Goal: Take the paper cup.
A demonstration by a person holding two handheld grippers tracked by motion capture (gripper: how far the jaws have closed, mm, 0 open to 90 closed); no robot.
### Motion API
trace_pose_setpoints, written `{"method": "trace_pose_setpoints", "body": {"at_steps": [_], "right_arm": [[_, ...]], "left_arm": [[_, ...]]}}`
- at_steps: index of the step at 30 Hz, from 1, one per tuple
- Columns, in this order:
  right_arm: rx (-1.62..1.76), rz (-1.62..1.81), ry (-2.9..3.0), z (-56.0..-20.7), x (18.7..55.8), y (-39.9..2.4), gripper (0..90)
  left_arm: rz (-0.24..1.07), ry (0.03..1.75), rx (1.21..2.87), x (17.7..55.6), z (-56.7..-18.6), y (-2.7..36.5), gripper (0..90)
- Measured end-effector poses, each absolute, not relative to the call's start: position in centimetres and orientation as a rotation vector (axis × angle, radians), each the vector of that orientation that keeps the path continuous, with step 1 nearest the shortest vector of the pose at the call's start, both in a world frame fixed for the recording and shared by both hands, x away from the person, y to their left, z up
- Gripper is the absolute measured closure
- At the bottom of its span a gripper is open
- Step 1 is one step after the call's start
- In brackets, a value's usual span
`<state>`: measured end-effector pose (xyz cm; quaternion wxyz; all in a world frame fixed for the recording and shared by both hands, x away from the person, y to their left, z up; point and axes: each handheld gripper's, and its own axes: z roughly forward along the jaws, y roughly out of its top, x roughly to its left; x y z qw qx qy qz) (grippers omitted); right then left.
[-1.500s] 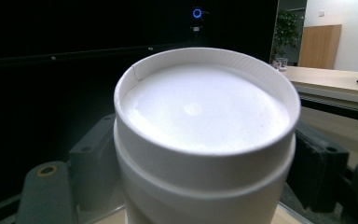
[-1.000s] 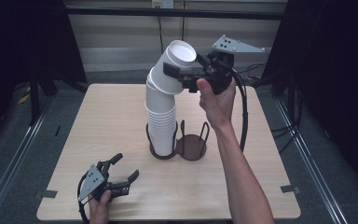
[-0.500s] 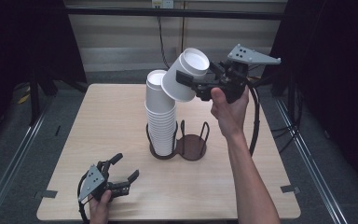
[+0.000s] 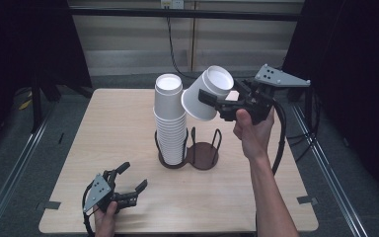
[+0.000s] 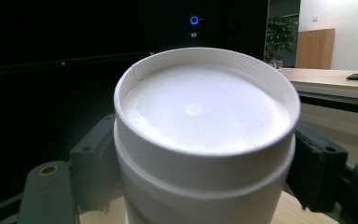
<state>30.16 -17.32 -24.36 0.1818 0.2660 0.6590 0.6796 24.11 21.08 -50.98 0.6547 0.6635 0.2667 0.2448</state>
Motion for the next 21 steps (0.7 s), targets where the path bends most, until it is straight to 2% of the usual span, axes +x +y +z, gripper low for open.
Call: {"method": "trace_pose_setpoints", "body": {"at_steps": [6,21], "right_arm": [[0.754,1.906,1.888,-25.8,29.9,-17.5,22.0],[0.774,1.871,1.964,-29.5,29.0,-17.2,22.0]], "left_arm": [[0.57,0.624,1.546,24.3,-50.8,20.7,15.5],[0.464,0.601,1.58,24.8,-49.4,19.9,15.6]]}}
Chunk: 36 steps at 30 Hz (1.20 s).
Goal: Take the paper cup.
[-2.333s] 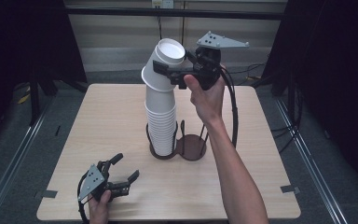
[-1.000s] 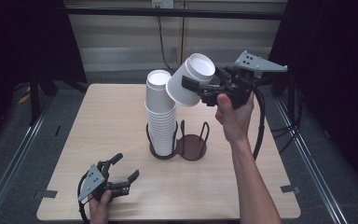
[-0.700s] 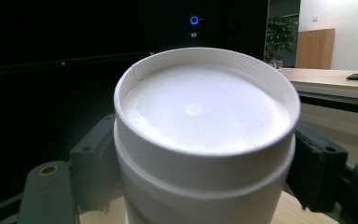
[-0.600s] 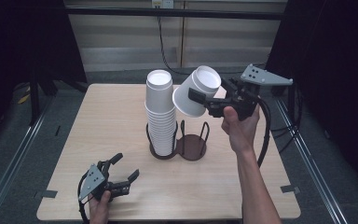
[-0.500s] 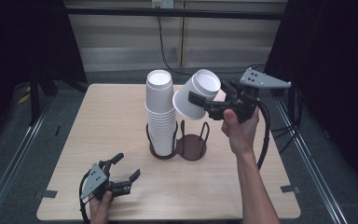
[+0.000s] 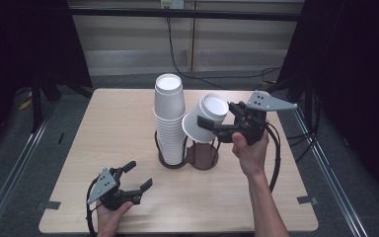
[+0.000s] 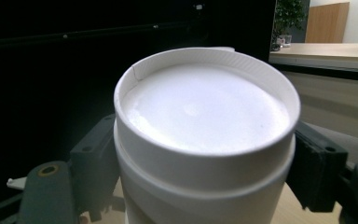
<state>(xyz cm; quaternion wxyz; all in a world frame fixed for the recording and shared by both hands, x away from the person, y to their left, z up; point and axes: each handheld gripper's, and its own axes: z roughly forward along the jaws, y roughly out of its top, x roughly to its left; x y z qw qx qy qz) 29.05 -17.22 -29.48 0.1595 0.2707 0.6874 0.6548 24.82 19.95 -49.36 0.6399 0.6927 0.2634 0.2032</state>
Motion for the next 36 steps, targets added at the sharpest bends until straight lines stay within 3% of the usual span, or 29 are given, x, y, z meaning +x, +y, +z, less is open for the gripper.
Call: {"method": "trace_pose_setpoints", "body": {"at_steps": [36], "right_arm": [[0.78,1.87,2.167,-38.4,27.8,-13.0,22.2]], "left_arm": [[0.357,0.414,1.625,24.4,-46.0,16.8,15.6]]}}
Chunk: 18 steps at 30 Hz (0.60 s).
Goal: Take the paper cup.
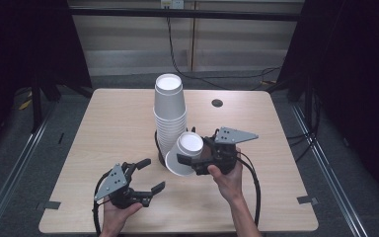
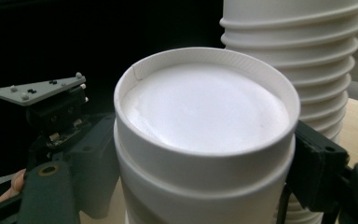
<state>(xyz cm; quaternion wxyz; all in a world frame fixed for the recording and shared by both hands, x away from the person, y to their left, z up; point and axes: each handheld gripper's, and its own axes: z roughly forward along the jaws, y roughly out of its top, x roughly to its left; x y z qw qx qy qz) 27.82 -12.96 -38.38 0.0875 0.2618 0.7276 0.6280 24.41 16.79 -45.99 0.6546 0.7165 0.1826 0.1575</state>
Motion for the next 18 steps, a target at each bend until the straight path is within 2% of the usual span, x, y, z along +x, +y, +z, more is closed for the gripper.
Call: {"method": "trace_pose_setpoints", "body": {"at_steps": [18], "right_arm": [[0.765,1.854,2.245,-40.4,27.3,-11.7,22.2]], "left_arm": [[0.329,0.366,1.622,24.1,-45.9,15.9,15.4]]}}
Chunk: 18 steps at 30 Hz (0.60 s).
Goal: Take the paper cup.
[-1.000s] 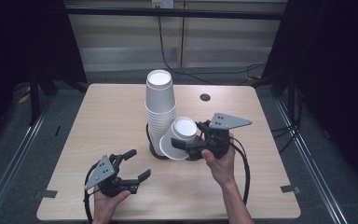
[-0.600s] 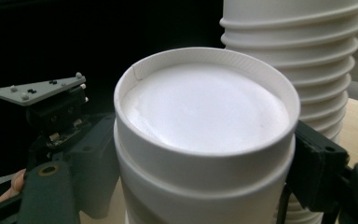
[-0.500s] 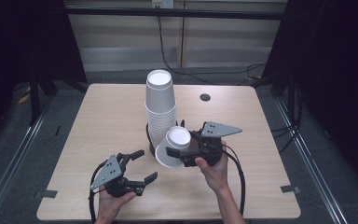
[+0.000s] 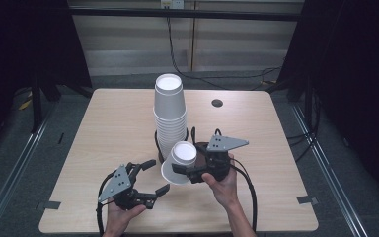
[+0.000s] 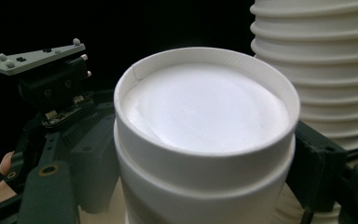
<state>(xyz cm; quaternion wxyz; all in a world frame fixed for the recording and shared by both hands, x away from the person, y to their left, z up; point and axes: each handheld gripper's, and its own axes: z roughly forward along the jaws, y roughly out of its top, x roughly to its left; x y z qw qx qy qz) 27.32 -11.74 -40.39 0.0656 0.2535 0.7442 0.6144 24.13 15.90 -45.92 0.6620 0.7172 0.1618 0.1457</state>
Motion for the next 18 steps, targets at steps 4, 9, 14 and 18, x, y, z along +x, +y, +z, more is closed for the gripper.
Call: {"method": "trace_pose_setpoints", "body": {"at_steps": [4,9,14,18], "right_arm": [[0.757,1.856,2.257,-40.8,27.1,-11.4,22.2],[0.75,1.872,2.27,-41.5,26.9,-10.9,22.2],[0.74,1.894,2.28,-41.9,26.9,-10.5,22.2],[0.728,1.902,2.294,-42.0,26.8,-10.0,22.2]], "left_arm": [[0.322,0.362,1.623,24.1,-46.0,15.5,15.5],[0.325,0.356,1.633,24.1,-45.9,15.2,15.4],[0.309,0.362,1.671,24.4,-46.2,14.8,15.3],[0.301,0.362,1.682,24.6,-46.4,14.5,12.4]]}}
